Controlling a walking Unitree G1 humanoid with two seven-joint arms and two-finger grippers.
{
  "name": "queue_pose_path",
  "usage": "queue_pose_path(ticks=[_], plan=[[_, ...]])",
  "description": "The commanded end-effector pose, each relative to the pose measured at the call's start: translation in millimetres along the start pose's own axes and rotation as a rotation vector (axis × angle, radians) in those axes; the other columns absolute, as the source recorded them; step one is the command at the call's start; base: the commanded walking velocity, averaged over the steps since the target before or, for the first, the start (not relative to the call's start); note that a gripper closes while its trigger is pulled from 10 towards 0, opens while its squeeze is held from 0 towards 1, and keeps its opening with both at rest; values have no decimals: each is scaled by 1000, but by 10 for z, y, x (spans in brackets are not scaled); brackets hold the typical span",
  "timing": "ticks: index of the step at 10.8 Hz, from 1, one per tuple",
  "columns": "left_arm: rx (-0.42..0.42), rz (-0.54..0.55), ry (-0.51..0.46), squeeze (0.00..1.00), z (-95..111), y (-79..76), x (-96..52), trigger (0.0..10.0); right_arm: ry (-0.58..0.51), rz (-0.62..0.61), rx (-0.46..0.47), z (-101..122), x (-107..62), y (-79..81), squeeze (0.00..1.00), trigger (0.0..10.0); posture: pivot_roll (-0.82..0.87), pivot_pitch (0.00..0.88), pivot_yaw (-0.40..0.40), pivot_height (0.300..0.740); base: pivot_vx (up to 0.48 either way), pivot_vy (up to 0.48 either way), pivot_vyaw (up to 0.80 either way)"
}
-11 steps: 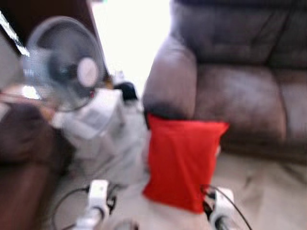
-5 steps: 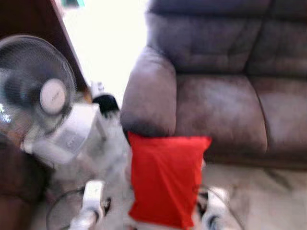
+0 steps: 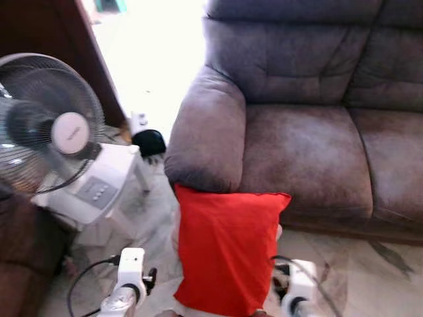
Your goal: Move the pillow to the sofa from floor
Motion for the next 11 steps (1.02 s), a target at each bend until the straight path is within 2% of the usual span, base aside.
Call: queue_pose_path(ticks=[1,7,11], plan=[[-5,4,35,0,-118,16,-30,10000,24,-18,-4,-74,-18,-63,0,10000,79,179,31,714,0,0,0],[-9,0,55,0,-157,9,-35,10000,13,-19,4,-64,-22,-73,0,10000,81,181,27,714,0,0,0],[-7,-4,61,0,-167,7,-36,10000,19,-11,2,-75,-22,-66,0,10000,80,174,30,714,0,0,-688]])
Point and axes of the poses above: a point about 5 cm out from each wrist's last joint towards the gripper, its own x axis pointing out of the wrist towards the gripper, its own z axis along the axis of the wrist's last joint, y = z × x, the point moved 5 cm from there along x, pointing out of the wrist towards the gripper, and after that the axes turned 4 degrees about x, right-handed, at the moved point
